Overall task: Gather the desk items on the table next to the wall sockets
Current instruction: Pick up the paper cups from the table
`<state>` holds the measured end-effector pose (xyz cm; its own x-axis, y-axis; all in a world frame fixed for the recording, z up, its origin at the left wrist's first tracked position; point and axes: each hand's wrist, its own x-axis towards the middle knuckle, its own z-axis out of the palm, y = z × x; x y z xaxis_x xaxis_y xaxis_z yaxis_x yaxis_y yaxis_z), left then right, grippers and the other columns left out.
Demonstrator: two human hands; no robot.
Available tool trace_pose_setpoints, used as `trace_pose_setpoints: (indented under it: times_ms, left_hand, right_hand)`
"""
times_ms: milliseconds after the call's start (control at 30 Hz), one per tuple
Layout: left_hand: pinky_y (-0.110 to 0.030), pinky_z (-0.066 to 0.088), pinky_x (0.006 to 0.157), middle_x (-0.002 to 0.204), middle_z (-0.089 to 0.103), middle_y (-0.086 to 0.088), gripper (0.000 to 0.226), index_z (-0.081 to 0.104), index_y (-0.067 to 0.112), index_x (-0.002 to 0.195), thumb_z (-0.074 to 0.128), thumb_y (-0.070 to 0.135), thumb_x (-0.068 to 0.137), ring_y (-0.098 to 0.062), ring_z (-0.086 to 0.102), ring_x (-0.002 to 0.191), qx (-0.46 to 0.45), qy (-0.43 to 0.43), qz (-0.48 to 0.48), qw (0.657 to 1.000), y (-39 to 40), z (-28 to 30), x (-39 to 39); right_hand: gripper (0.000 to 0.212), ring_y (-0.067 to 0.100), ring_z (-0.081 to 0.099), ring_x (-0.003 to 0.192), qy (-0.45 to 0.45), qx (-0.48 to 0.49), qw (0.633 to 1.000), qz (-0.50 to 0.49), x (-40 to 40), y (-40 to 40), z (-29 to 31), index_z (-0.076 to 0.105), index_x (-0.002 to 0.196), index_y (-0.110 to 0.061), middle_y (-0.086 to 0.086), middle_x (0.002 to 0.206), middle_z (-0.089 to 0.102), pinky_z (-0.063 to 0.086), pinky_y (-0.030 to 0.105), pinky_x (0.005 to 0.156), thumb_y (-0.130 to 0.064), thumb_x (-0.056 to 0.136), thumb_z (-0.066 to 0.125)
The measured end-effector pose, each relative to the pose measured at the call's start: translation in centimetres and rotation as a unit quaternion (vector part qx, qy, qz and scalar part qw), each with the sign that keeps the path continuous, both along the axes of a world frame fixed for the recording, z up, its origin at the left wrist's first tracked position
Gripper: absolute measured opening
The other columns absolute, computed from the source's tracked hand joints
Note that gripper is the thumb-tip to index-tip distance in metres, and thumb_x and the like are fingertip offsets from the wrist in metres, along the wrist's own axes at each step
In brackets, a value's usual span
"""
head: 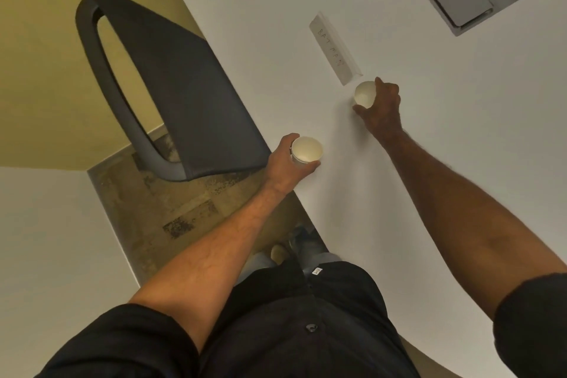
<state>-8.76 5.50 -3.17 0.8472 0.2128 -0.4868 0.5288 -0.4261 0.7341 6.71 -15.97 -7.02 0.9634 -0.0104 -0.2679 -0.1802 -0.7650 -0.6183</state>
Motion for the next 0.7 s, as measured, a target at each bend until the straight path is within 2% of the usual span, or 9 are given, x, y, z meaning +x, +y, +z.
trace_pose_setpoints:
  times_ms: [167,267,367,567,633,700]
  left_hand:
    - [-0.012,0.041,0.077,0.121,0.055,0.012,0.082,0.045,0.030,0.137,0.088,0.044,0.068,-0.010,0.053,0.108,-0.011,-0.013,0.004,1.000,1.0,0.7,-2.1]
    - [-0.015,0.043,0.078,0.120,0.055,0.013,0.081,0.046,0.032,0.134,0.088,0.047,0.067,-0.011,0.055,0.109,-0.015,-0.026,0.002,1.000,1.5,1.3,-3.3]
    - [-0.021,0.045,0.084,0.120,0.055,0.013,0.081,0.047,0.030,0.135,0.088,0.046,0.067,-0.011,0.054,0.109,-0.023,-0.037,0.000,0.999,1.8,2.1,-4.6]
    - [-0.030,0.050,0.097,0.127,0.058,0.006,0.078,0.049,0.025,0.136,0.088,0.039,0.071,-0.017,0.056,0.114,-0.057,-0.032,-0.018,0.998,1.9,3.1,-8.3]
    - [-0.032,0.051,0.099,0.129,0.059,0.003,0.077,0.049,0.024,0.136,0.088,0.039,0.071,-0.018,0.057,0.116,-0.066,-0.028,-0.034,0.997,1.7,3.5,-10.1]
    - [-0.031,0.050,0.099,0.132,0.058,0.003,0.077,0.049,0.023,0.137,0.087,0.039,0.072,-0.017,0.057,0.117,-0.070,-0.027,-0.053,0.996,1.2,3.5,-12.3]
  right_hand:
    - [0.101,0.037,0.037,0.138,-0.028,-0.023,0.999,-0.001,-1.6,-0.1,1.6,0.023,0.155,0.001,0.022,0.147,0.039,0.032,0.039,0.112,-0.034,0.081,0.082]
    - [0.094,0.037,0.036,0.139,-0.085,-0.031,0.996,-0.015,-4.3,-0.2,3.2,0.030,0.150,0.005,0.022,0.144,0.042,0.026,0.039,0.116,-0.033,0.081,0.081]
    - [0.085,0.034,0.035,0.140,-0.100,-0.021,0.992,-0.071,-8.2,0.1,4.9,0.033,0.150,-0.001,0.018,0.146,0.040,0.024,0.034,0.115,-0.031,0.084,0.077]
    - [0.067,0.031,0.036,0.140,-0.088,0.040,0.987,-0.128,-19.7,1.9,6.6,0.036,0.150,-0.010,0.012,0.150,0.037,0.035,0.038,0.112,-0.026,0.093,0.067]
    - [0.063,0.030,0.043,0.137,-0.056,0.084,0.984,-0.149,-23.4,2.6,6.8,0.039,0.149,-0.012,0.011,0.150,0.039,0.043,0.042,0.111,-0.025,0.094,0.067]
    - [0.059,0.026,0.052,0.130,-0.015,0.127,0.980,-0.152,-27.0,3.0,6.9,0.043,0.147,-0.016,0.008,0.148,0.041,0.048,0.040,0.106,-0.022,0.093,0.067]
